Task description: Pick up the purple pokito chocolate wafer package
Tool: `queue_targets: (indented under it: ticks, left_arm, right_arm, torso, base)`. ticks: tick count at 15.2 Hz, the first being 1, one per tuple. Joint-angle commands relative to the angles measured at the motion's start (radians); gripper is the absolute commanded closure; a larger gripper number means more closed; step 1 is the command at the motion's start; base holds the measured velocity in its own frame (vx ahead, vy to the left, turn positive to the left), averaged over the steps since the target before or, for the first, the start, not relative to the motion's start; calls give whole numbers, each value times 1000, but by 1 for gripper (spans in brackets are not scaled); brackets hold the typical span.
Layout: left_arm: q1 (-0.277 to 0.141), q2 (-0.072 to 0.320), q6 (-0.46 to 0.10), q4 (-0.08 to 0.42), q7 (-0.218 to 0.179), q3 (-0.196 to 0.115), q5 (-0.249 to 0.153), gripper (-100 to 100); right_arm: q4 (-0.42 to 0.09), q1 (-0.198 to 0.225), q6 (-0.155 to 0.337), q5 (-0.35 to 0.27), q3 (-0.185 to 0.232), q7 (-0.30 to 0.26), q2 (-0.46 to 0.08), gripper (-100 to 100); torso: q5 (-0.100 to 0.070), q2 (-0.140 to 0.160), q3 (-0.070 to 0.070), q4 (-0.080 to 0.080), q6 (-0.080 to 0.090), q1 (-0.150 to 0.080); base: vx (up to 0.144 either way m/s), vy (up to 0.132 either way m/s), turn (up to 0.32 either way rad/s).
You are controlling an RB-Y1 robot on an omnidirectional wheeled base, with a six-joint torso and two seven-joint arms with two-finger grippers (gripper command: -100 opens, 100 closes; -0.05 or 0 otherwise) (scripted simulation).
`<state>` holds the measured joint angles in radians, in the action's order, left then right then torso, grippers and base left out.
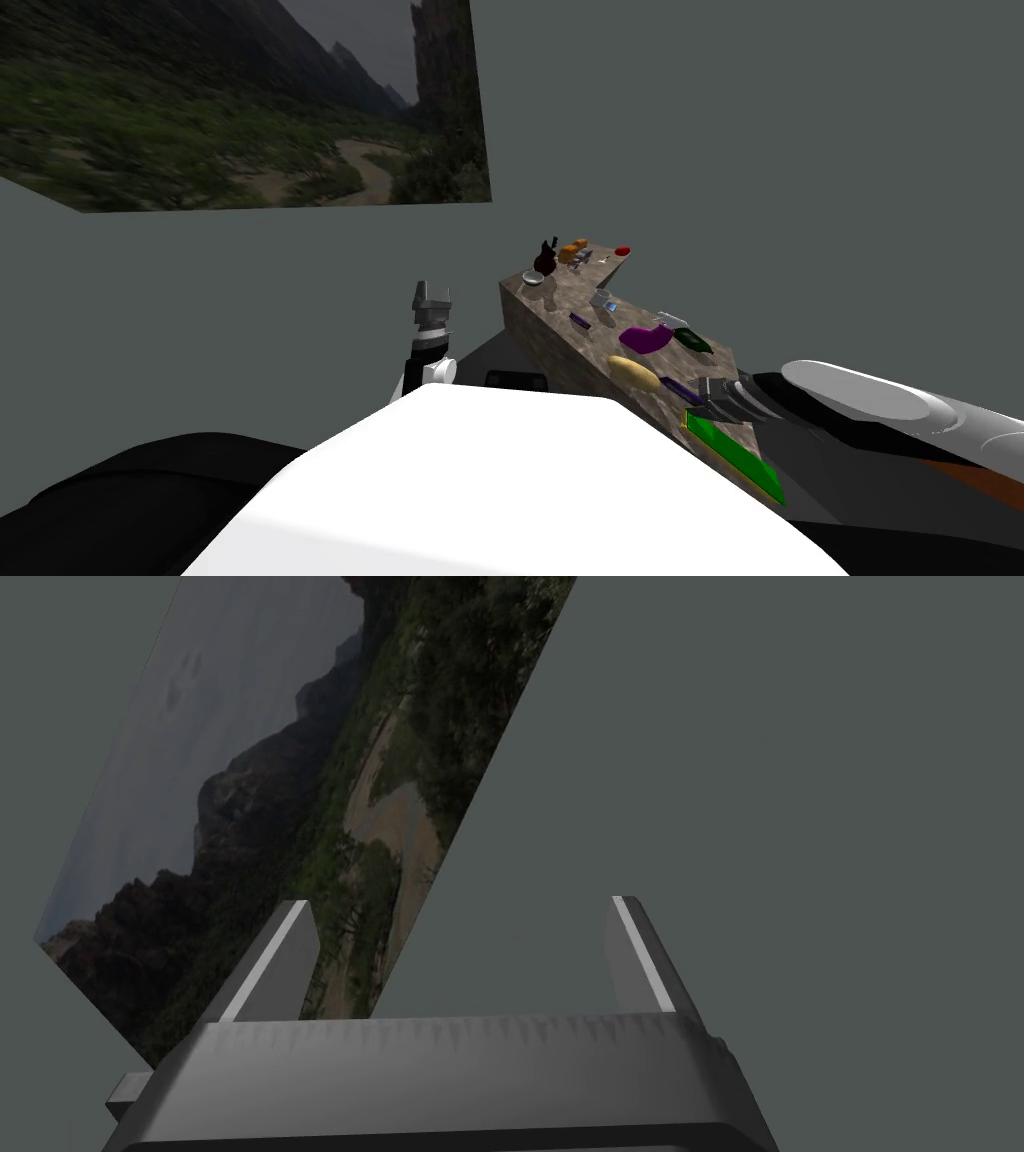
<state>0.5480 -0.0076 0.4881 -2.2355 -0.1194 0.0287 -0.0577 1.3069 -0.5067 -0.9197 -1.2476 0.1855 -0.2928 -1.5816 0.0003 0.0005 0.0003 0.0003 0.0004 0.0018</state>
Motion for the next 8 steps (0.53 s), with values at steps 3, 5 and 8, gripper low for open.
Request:
queue_targets:
  ticks: [3, 5, 8]
  left_arm:
    - [0, 0, 0, 0, 0, 0, 0, 0]
    - [0, 0, 0, 0, 0, 0, 0, 0]
    - [0, 0, 0, 0, 0, 0, 0, 0]
  right_arm:
    - [0, 0, 0, 0, 0, 0, -1, 100]
    - [0, 0, 0, 0, 0, 0, 0, 100]
    - [17, -6, -11, 10, -16, -8, -27, 100]
  torso:
    - [0, 0, 0, 0, 0, 0]
    - [0, 1, 1, 0, 0, 0]
    - [1, 1, 1, 0, 1, 1]
  base:
    - [0, 0, 0]
    - [0, 0, 0]
    - [-1, 3, -71]
